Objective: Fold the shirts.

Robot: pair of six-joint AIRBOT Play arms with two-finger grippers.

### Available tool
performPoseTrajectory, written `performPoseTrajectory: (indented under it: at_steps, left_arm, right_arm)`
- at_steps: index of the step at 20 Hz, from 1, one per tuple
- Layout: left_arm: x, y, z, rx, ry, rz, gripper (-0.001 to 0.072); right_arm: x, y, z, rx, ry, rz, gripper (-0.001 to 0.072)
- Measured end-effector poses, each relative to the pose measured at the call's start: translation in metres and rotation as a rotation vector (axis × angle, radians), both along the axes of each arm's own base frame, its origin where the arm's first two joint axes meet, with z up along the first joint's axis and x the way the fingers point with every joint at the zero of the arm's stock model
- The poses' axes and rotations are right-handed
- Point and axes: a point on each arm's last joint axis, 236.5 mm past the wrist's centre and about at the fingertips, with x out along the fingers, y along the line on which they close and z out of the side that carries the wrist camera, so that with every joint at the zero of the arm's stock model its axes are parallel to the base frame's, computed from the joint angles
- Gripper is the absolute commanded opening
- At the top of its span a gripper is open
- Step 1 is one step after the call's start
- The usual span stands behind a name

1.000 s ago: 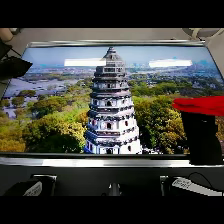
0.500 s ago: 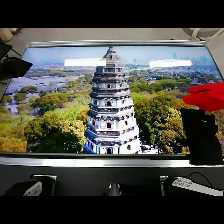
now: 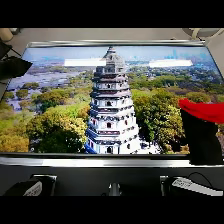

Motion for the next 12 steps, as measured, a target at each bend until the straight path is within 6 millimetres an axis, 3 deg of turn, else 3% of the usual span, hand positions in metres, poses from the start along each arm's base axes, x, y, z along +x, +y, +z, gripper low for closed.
performPoseTrajectory:
  at_steps: [6, 12]
  left_arm:
    - [0.005, -0.002, -0.004, -0.003, 0.002, -0.001, 0.0022]
    - [0.006, -0.007, -0.004, -0.003, 0.001, -0.011, 0.0022]
  right_arm:
    - [-0.096, -0.008, -0.035, -0.106, 0.413, -0.014, 0.0021]
    - [-0.145, 0.007, -0.098, -0.071, 0.608, -0.021, 0.0022]
